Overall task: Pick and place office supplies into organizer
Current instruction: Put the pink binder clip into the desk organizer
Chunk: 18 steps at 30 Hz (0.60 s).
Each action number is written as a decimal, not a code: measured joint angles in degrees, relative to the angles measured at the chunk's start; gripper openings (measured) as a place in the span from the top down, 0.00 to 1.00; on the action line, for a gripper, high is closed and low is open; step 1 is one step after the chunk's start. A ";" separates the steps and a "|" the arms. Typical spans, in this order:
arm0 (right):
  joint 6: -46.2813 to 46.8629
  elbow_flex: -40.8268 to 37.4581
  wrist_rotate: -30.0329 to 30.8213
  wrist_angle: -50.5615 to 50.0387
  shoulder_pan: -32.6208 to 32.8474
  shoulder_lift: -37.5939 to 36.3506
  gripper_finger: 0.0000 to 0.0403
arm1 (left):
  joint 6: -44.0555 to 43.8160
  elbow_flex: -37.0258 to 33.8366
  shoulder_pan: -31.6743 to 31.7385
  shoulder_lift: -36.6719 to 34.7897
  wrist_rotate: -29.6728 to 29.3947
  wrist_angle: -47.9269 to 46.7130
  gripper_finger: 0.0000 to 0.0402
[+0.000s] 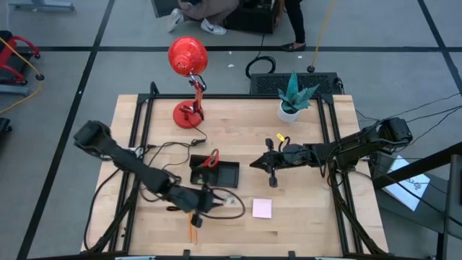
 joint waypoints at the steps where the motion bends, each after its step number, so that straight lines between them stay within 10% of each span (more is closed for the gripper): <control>1: 0.00 0.00 0.00 -0.02 0.01 0.00 0.99 | -0.07 0.01 -0.47 -1.79 -1.60 -1.74 0.84; 18: 0.01 0.00 -0.02 -0.02 0.00 0.00 0.99 | -5.54 -2.03 -1.09 -9.14 -7.95 -17.93 0.84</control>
